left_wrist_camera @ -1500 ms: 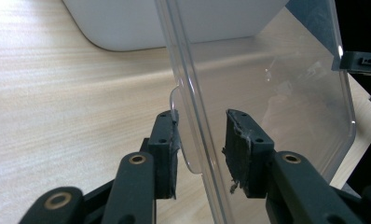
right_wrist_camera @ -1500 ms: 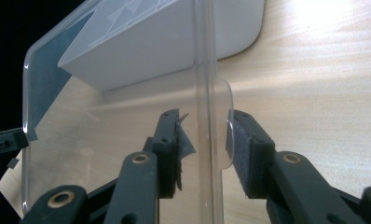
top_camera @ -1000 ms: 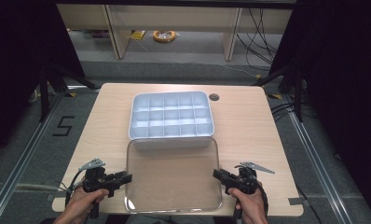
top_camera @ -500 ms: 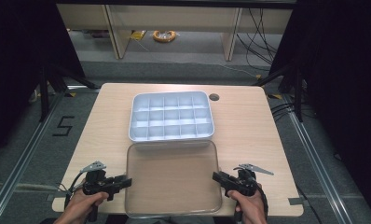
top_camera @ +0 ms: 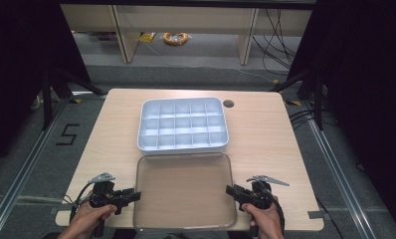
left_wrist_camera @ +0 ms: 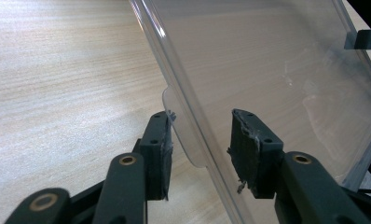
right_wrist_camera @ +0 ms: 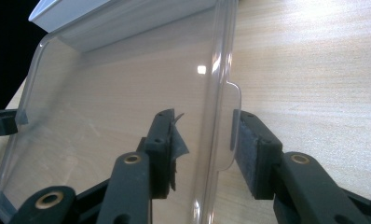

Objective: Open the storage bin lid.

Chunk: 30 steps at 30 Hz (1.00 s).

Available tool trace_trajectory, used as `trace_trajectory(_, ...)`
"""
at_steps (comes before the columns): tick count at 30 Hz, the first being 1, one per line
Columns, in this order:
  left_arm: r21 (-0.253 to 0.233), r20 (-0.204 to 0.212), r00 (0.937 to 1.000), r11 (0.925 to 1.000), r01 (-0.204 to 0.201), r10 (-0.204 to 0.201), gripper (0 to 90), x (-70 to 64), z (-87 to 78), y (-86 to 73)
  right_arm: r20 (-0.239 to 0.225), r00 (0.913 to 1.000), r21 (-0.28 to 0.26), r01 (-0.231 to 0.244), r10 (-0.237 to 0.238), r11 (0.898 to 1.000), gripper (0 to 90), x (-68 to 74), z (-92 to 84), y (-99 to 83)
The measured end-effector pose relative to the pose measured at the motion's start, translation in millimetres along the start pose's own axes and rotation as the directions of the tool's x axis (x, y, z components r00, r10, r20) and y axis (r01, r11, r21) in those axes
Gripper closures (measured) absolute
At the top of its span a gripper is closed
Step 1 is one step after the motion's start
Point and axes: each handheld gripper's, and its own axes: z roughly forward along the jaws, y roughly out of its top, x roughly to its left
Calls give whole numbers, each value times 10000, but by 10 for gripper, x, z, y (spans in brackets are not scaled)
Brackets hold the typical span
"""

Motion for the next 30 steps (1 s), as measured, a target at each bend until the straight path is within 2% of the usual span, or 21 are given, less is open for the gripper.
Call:
trace_trajectory(1,-11,-48,10000,10000,-31,31,582,-4,1,0,106,9999,-43,119,-119,9999,604,-8,13,-2)
trace_trajectory(4,29,-172,9996,9998,-220,221,582,-9,4,4,186,9998,-58,59,-58,10000,598,6,25,-1)
trace_trajectory(5,14,-279,9994,9997,-227,227,581,-14,6,4,211,9984,-122,531,-529,9985,595,-31,33,3)
trace_trajectory(6,40,-328,9991,9996,-263,264,582,-12,6,6,296,9977,-77,611,-608,9981,593,-36,36,2)
trace_trajectory(12,58,-377,9989,9996,-284,286,581,-17,12,8,393,9977,-44,551,-548,9985,586,-24,49,7)
trace_trajectory(13,65,-386,9989,9996,-272,275,581,-18,15,7,341,9983,-2,481,-481,9988,584,-21,44,10)
trace_trajectory(14,101,-382,9989,9996,-255,259,579,-17,18,6,375,9993,84,93,-96,9999,578,9,43,3)
trace_trajectory(15,133,-380,9990,9996,-240,245,577,-18,23,5,425,9974,52,584,-586,9983,574,-34,57,5)
trace_trajectory(16,148,-390,9990,9996,-231,237,575,-18,27,4,352,9980,100,514,-518,9986,570,-30,55,5)
trace_trajectory(17,157,-385,9990,9996,-236,242,573,-17,29,4,491,9971,92,578,-582,9983,565,-35,71,1)
trace_trajectory(18,159,-382,9990,9996,-221,226,572,-16,28,4,469,9988,170,130,-138,9998,561,3,66,-4)
trace_trajectory(20,148,-381,9990,9997,-217,223,571,-17,29,5,566,9981,209,218,-229,9995,562,5,79,4)
trace_trajectory(21,150,-377,9990,9996,-225,231,569,-16,31,5,583,9959,69,682,-685,9976,562,-39,90,12)
trace_trajectory(23,189,-361,9991,9996,-218,225,566,-13,38,4,466,9972,166,586,-593,9981,562,-47,86,18)
trace_trajectory(30,274,-404,9989,9994,-219,230,556,-11,56,9,559,9964,126,629,-635,9979,558,-51,98,17)
